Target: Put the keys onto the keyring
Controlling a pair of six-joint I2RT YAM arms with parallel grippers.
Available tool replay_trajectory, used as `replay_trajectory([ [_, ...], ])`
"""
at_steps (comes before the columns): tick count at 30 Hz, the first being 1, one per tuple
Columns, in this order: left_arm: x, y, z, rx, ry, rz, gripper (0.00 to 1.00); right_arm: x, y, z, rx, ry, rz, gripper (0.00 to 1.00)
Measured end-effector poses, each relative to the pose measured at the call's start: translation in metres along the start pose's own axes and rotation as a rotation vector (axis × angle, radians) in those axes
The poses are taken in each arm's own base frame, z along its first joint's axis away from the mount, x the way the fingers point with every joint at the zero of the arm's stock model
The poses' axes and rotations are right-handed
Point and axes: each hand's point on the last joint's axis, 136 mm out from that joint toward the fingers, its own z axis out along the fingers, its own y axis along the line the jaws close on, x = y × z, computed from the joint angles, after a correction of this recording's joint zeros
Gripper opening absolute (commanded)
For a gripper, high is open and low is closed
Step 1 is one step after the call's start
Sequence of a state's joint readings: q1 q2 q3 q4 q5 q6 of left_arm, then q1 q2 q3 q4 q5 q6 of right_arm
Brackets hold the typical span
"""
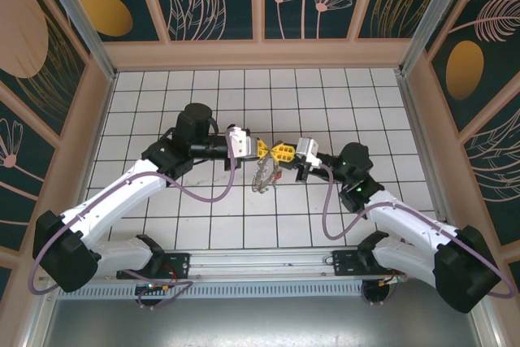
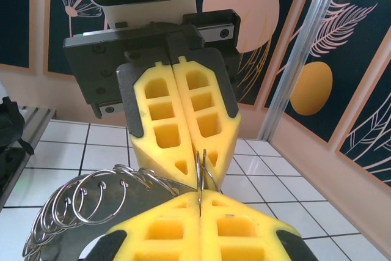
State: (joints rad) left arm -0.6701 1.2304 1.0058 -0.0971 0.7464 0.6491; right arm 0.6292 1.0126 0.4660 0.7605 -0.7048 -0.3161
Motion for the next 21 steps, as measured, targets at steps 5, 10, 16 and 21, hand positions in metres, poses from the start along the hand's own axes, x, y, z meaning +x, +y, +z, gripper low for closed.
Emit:
replay_trajectory([
  [5, -0.01, 0.0, 0.0, 0.01, -0.042, 0.007, 0.15, 0.004, 0.002, 0.0, -0.006, 0.006, 0.022, 0.0],
  [10, -0.011, 0.0, 0.002, 0.013, -0.047, -0.016, 0.0, 0.009, 0.0, 0.0, 0.002, 0.016, 0.042, 0.0],
  [16, -0.009, 0.0, 0.002, 0.014, -0.03, -0.018, 0.26, 0.01, 0.001, 0.0, 0.002, 0.019, 0.043, 0.0],
  [21, -0.012, 0.009, 0.0, -0.025, -0.007, -0.022, 0.36, 0.015, 0.004, -0.001, -0.007, 0.03, 0.053, 0.0],
])
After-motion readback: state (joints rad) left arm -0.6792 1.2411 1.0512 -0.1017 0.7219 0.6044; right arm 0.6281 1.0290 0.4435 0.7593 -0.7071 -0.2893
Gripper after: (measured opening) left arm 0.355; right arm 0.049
